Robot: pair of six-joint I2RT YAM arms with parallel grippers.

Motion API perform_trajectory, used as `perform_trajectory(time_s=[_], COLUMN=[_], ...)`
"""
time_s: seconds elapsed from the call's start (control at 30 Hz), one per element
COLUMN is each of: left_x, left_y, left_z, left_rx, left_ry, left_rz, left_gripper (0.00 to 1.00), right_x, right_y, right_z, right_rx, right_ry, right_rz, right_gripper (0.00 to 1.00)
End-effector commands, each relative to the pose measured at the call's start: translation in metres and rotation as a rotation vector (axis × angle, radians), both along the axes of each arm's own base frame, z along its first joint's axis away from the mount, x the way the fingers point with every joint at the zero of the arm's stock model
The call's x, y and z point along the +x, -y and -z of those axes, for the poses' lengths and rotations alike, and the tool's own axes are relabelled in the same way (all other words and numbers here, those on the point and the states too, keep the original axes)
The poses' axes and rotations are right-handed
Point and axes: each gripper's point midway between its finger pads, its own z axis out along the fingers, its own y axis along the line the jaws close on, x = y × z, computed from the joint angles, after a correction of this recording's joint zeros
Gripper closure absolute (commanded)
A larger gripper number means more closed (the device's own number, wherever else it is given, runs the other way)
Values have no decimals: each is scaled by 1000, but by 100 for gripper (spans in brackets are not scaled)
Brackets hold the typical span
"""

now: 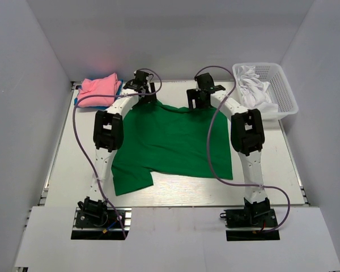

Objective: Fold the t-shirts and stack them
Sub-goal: Flatten out the tshirt

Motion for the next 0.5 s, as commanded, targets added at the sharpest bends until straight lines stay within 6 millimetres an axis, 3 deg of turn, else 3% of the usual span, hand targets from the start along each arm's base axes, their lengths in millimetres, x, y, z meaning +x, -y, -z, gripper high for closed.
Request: perform_trajectory(time_s=[0.0, 0.13, 0.23, 0.27, 0.3, 0.47], left_x=[18, 28, 22, 15, 12, 4], left_y=[14, 20, 24, 25, 26, 13], left_z=[-3, -3, 0, 14, 10, 15], left_rx=[-74, -131, -162, -168, -175, -116], left_ry=[57, 87, 62, 33, 31, 1], left_rz=[10, -41, -40, -31, -25, -66], left_gripper=[0, 0, 0, 0, 0, 0], right_x=[22, 41, 68, 76, 80, 119], right_y=[9, 8, 11, 13, 14, 30], right_z=[-5, 8, 5, 8, 10, -17], right_rx=[-25, -39, -43, -45, -41, 27], right_ry=[85, 114, 191, 211, 215, 374], right_rz=[67, 92, 142, 166, 182, 335], right_gripper=[10, 10, 10, 10, 10, 10])
